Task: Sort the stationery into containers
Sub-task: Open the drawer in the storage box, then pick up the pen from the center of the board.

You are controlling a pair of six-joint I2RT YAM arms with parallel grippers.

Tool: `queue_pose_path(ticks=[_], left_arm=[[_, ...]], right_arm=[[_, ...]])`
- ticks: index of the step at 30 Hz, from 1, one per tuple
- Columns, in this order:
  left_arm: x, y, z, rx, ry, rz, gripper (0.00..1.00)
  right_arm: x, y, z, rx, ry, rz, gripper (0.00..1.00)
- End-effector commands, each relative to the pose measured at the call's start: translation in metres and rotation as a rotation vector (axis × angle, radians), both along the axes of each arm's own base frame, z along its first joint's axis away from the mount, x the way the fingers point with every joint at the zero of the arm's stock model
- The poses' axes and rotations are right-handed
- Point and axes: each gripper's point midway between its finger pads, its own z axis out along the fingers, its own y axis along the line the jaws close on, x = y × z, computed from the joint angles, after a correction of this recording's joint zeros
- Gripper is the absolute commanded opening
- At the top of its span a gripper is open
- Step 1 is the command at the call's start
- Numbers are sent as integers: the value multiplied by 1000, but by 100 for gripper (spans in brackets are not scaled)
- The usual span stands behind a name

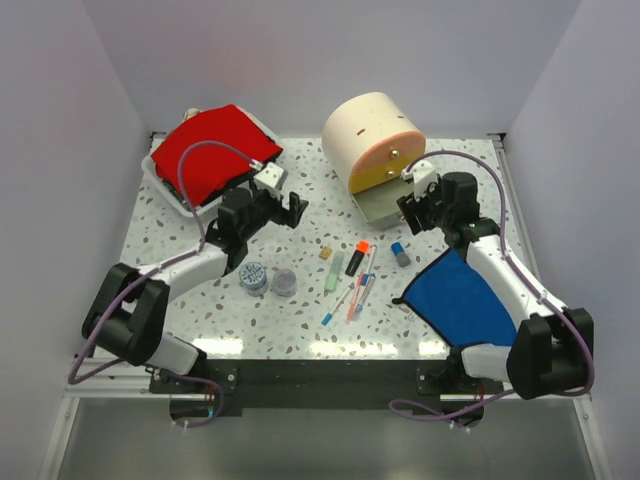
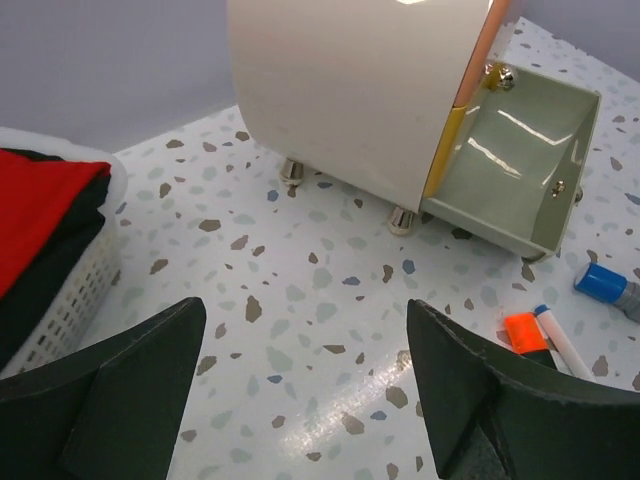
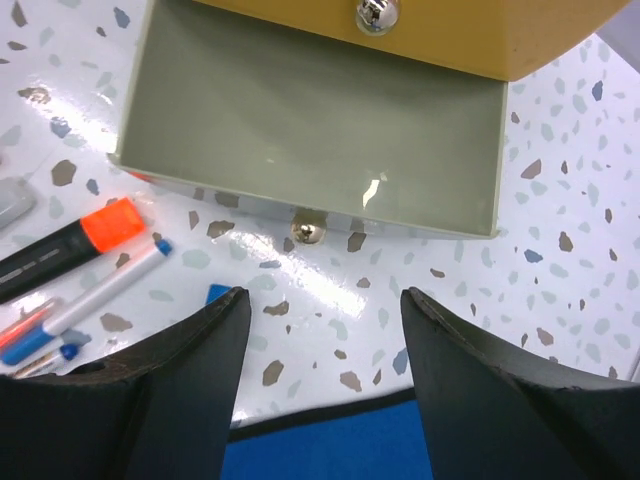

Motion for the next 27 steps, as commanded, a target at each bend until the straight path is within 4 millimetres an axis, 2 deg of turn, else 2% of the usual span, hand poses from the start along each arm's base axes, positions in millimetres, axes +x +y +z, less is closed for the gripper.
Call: queue_pose_path(ticks=[1, 3, 5, 7, 8, 9, 10, 11, 12, 13, 14, 16, 18, 21, 22, 23, 24, 25, 27], left_arm=[[0, 12, 37, 89, -14, 10, 87], [-7, 16, 44, 96, 19, 13, 88], [-11, 20, 47, 99, 43, 28, 90], [-20, 27, 41, 129, 100, 42, 91], [-22, 28, 42, 136, 115, 40, 91], [-32, 32, 31, 170, 171, 36, 91], [-36, 35, 29, 186, 183, 35, 91], [-41, 38, 26, 202, 191, 33, 91], [-48, 43, 27, 234, 185, 17, 91], [-52, 45, 28, 243, 177, 10, 91], [-54, 51, 25, 249, 178, 16, 92], [-54, 60, 28, 240, 178, 18, 93], [-52, 71, 22, 242, 205, 16, 98], [-55, 75, 18, 244, 216, -12, 100], [-57, 75, 20, 244, 213, -14, 100], [-57, 77, 21, 242, 212, -4, 100], [-59, 79, 25, 237, 207, 2, 100], [-60, 81, 26, 237, 207, 12, 100], [-58, 92, 33, 248, 190, 64, 100]], right_arm=[[-25, 2, 17, 5, 94, 29, 66], [-30, 3, 23, 18, 157, 14, 66], [-35, 7, 17, 34, 244, 21, 66], [-51, 14, 21, 58, 348, 50, 65], [-56, 19, 15, 60, 405, 93, 64], [-78, 38, 24, 118, 485, 215, 65], [-90, 46, 23, 110, 528, 298, 66], [-98, 49, 23, 56, 510, 447, 66], [-118, 52, 20, 55, 571, 544, 66], [-124, 53, 16, 15, 566, 618, 66], [-124, 51, 11, -37, 533, 689, 66], [-115, 52, 3, -72, 484, 724, 66], [-104, 60, 11, -95, 420, 776, 65], [-97, 83, 10, -156, 359, 866, 62], [-100, 97, 7, -185, 336, 913, 61], [-98, 103, 4, -219, 315, 921, 61], [-91, 114, 0, -228, 265, 934, 61], [-93, 128, -1, -240, 240, 969, 61], [-84, 142, -11, -276, 205, 998, 60]])
